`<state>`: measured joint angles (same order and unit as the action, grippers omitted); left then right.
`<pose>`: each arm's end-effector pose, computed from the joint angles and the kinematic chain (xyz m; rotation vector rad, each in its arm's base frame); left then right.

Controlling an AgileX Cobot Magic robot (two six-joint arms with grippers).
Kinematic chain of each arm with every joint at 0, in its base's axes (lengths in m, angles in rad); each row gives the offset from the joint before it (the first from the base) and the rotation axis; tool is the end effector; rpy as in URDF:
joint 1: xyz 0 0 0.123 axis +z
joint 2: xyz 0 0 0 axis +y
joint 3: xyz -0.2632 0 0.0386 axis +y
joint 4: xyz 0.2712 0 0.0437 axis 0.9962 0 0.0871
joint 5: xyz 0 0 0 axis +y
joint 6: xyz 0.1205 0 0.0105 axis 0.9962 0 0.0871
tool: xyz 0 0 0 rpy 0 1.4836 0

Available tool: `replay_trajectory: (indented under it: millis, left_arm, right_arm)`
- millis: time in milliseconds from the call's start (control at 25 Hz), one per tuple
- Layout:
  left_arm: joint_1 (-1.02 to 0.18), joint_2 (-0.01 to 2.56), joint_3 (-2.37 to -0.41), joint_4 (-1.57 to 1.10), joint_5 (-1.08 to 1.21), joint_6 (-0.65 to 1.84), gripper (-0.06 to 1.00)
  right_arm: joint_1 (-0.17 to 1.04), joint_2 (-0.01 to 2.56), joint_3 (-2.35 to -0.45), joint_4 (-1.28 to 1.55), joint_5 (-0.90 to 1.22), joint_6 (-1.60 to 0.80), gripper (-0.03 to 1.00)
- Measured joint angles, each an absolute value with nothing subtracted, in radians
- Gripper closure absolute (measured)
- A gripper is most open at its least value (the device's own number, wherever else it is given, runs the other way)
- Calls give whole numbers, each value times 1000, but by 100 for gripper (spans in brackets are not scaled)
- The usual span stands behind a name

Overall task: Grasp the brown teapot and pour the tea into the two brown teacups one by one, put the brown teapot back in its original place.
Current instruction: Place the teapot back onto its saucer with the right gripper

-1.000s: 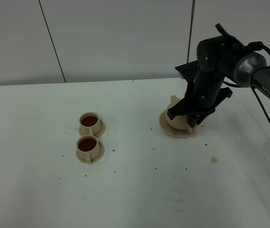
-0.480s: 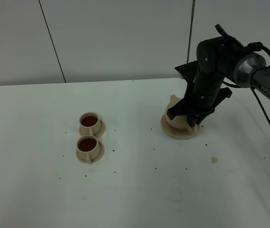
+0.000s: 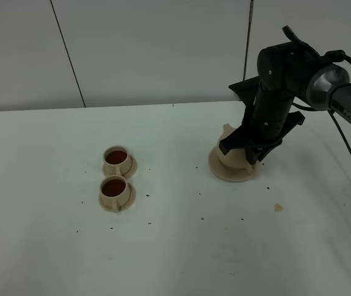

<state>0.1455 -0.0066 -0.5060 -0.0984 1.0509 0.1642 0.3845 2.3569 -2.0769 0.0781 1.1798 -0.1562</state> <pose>0.0609 -0.0015 0.2786 0.0236 2.0188 0.0793 0.4696 0.1994 0.1305 -0.7557 2.8515 0.1436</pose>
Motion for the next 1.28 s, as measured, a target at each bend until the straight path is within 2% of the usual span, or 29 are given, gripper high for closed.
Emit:
replay_trajectory:
  millis: [840, 960, 1280]
  left_arm:
    - [145, -7, -506, -98, 1051, 164, 70]
    - [145, -7, -506, -98, 1051, 164, 70]
    - [145, -7, -506, -98, 1051, 164, 70]
  right_arm:
    - [385, 2379, -2077, 115, 1174, -156, 84]
    - [385, 2380, -2077, 118, 1174, -156, 78]
    - [385, 2378, -2077, 119, 1193, -156, 49]
